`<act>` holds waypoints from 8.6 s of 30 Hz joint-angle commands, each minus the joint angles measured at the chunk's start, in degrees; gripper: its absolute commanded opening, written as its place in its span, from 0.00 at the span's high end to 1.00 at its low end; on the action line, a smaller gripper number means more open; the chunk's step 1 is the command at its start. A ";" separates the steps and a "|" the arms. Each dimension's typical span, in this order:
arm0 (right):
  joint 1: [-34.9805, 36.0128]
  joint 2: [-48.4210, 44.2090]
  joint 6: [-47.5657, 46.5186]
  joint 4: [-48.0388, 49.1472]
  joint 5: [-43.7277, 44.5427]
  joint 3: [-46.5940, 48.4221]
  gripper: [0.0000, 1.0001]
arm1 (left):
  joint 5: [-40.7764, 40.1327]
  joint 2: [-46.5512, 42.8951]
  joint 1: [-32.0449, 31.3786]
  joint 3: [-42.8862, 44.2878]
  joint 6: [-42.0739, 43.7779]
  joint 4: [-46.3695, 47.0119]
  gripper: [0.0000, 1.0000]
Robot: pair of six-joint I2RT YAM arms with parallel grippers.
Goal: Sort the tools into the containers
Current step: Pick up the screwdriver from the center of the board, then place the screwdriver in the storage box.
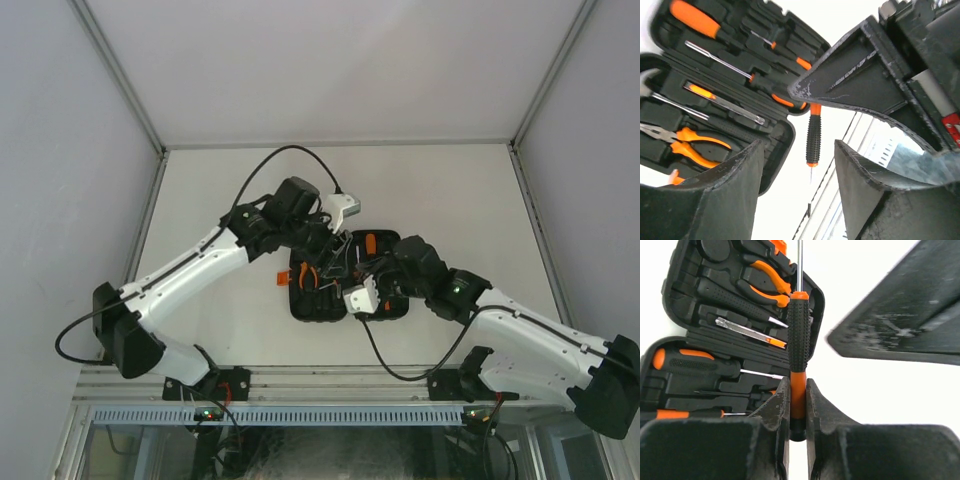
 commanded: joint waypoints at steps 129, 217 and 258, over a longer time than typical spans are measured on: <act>-15.02 3.23 107.47 -7.88 22.26 1.50 1.00 | -12.95 -14.92 15.69 -14.66 -22.79 26.02 0.34; -15.60 22.47 104.72 -13.82 24.37 6.18 0.89 | -9.90 -11.81 16.67 -14.95 -23.75 25.84 0.36; -15.44 26.83 101.66 -12.36 18.77 11.36 0.86 | -14.39 -12.20 23.80 -18.64 -26.93 22.25 0.36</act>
